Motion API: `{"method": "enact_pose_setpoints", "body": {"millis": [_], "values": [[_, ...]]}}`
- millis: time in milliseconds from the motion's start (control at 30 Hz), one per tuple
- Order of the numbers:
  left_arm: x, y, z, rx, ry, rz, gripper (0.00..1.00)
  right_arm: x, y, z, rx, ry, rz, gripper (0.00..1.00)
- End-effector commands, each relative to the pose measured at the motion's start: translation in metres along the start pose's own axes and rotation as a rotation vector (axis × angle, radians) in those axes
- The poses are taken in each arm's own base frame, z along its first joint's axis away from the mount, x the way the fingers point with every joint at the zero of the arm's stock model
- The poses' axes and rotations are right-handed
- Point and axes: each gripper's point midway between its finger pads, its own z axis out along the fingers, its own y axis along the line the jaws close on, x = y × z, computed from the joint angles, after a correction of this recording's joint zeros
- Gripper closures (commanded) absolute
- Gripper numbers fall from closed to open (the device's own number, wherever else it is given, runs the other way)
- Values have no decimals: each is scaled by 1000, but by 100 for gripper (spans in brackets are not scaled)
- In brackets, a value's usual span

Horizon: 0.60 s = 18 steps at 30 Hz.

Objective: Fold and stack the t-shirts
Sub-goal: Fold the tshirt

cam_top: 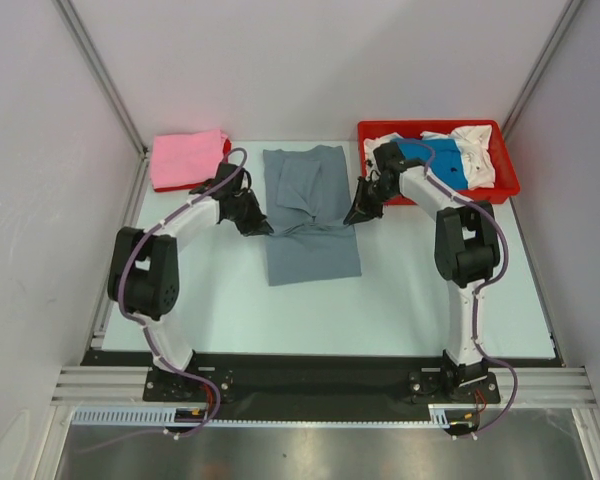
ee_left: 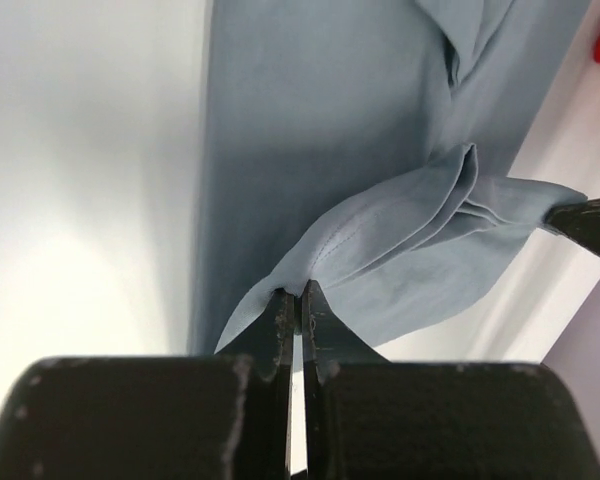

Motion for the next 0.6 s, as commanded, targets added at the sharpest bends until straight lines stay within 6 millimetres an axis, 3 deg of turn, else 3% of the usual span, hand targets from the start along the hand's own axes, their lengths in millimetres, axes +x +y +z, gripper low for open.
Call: {"method": "enact_pose_setpoints", "body": {"millis": [0,233,567], "values": [[-19,-18,4,79,6,52,100,-16,8,-8,-6,-1,-29,100],[-31,-18,20,105,24,40,100,-35,7,-4,-39,-20,-6,100],[-48,-16,24,109,-5,16,100,-53,-4,5,-55,-17,8,99]]}}
